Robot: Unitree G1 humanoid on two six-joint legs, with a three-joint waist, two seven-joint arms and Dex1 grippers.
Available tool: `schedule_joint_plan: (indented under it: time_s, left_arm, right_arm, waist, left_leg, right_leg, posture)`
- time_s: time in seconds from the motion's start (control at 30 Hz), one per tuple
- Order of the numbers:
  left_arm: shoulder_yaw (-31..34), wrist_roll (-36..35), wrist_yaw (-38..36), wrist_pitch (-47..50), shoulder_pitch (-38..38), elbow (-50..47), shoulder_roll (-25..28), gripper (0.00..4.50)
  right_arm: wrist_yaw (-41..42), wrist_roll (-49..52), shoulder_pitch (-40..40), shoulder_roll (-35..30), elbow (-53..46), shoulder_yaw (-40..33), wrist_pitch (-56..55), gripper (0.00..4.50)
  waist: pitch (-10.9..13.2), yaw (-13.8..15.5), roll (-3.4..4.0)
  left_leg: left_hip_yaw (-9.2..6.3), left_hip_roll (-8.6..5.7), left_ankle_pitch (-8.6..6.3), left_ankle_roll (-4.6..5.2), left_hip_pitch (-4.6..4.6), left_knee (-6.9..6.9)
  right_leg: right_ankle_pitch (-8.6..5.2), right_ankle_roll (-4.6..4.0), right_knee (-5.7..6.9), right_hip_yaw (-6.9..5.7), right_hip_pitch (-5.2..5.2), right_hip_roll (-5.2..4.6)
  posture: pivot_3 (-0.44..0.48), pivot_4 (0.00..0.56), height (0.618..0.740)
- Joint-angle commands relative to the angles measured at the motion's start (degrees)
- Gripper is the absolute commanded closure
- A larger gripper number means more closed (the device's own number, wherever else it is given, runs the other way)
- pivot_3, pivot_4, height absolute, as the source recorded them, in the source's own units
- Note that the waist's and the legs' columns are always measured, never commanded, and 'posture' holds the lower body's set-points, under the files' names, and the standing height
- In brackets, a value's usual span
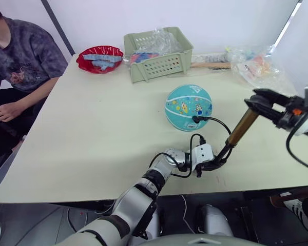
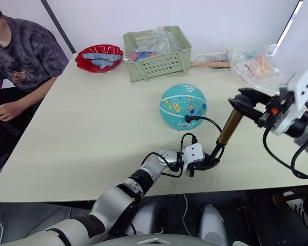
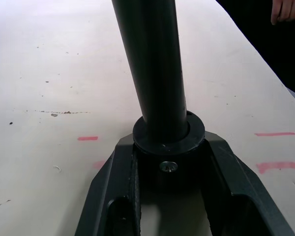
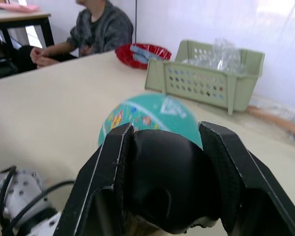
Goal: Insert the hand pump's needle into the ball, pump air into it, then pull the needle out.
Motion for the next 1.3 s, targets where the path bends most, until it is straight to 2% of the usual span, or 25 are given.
schedule_joint_plan:
  time_s: [0.03, 0.13, 0.3, 0.57, 0.8, 1.0, 1.2, 1.3]
  left_arm:
    - [-3.07, 3.69, -0.62, 1.85, 2.23, 4.25, 1.71, 3.37]
    - [-3.02, 3.68, -0.63, 1.85, 2.13, 4.31, 1.73, 3.37]
    - [-3.14, 3.65, -0.61, 1.92, 2.24, 4.24, 1.49, 3.37]
    - [-3.03, 3.75, -0.36, 2.00, 2.34, 4.18, 1.64, 3.37]
    - [-2.89, 3.76, -0.28, 2.07, 2.57, 3.96, 1.68, 3.37]
    - [-2.86, 3.73, -0.35, 2.05, 2.72, 3.74, 1.88, 3.37]
    - [-2.86, 3.72, -0.42, 2.02, 2.74, 3.70, 1.87, 3.37]
    - [-2.89, 3.73, -0.54, 1.98, 2.72, 3.70, 1.92, 3.37]
  right_arm:
    - [-3.33, 2.07, -5.47, -2.21, 0.38, -7.58, -1.05, 2.90]
    - [-3.88, 3.20, -5.96, -2.16, -0.30, -7.74, -0.24, 2.90]
    - [0.20, -4.28, 4.50, -2.83, -5.44, -1.70, -2.19, 2.90]
    - [-1.62, -9.64, 13.61, 4.24, -5.52, 6.63, -7.98, 2.90]
    - [-2.86, -16.14, 19.25, 10.34, -2.90, 14.62, -12.66, 2.90]
    - [-2.90, -20.59, 22.60, 13.78, -0.04, 18.69, -15.04, 2.90]
    - [-2.15, -22.09, 24.68, 15.78, 0.62, 20.34, -15.59, 2.90]
    - [-1.66, -18.16, 22.12, 15.15, -2.09, 16.51, -14.85, 2.90]
  waist:
    - [0.02, 0.01, 0.02]
    - [0.08, 0.01, -0.04]
    - [-0.04, 0.07, -0.14]
    - [-0.79, -0.13, -1.02]
    - [-0.95, -0.10, -0.92]
    - [-1.01, -0.12, -0.86]
    - [-1.03, -0.16, -0.84]
    - [-1.02, -0.14, -0.83]
  left_leg:
    - [0.00, 0.00, 0.00, 0.00, 0.00, 0.00]
    - [0.00, 0.00, 0.00, 0.00, -0.02, 0.00]
    - [0.00, -0.02, 0.00, 0.00, -0.01, -0.01]
    - [-0.03, 0.12, -0.01, -0.01, 0.22, -0.02]
    - [-0.02, 0.17, -0.02, -0.02, 0.31, -0.07]
    - [-0.02, 0.19, -0.02, -0.02, 0.34, -0.09]
    - [-0.01, 0.20, -0.04, -0.05, 0.36, -0.09]
    - [-0.01, 0.22, -0.05, -0.06, 0.36, -0.10]
  right_leg:
    - [0.00, 0.00, 0.00, 0.00, 0.00, 0.00]
    - [0.02, 0.03, 0.00, 0.00, -0.01, 0.00]
    - [0.05, 0.09, -0.01, -0.01, 0.03, -0.01]
    - [-0.08, -0.02, -0.02, -0.02, 0.17, 0.06]
    - [-0.11, -0.11, -0.02, -0.01, 0.21, 0.09]
    - [-0.12, -0.12, -0.02, -0.01, 0.21, 0.11]
    - [-0.12, -0.12, -0.02, 0.01, 0.21, 0.11]
    - [-0.13, -0.12, -0.02, 0.00, 0.21, 0.12]
  posture:
    - [0.000, 0.150, 0.740]
    - [0.000, 0.150, 0.740]
    - [0.000, 0.150, 0.740]
    - [0.000, 0.150, 0.740]
    - [0.000, 0.150, 0.740]
    - [0.000, 0.150, 0.740]
    - [0.000, 0.150, 0.740]
    - [0.000, 0.150, 0.740]
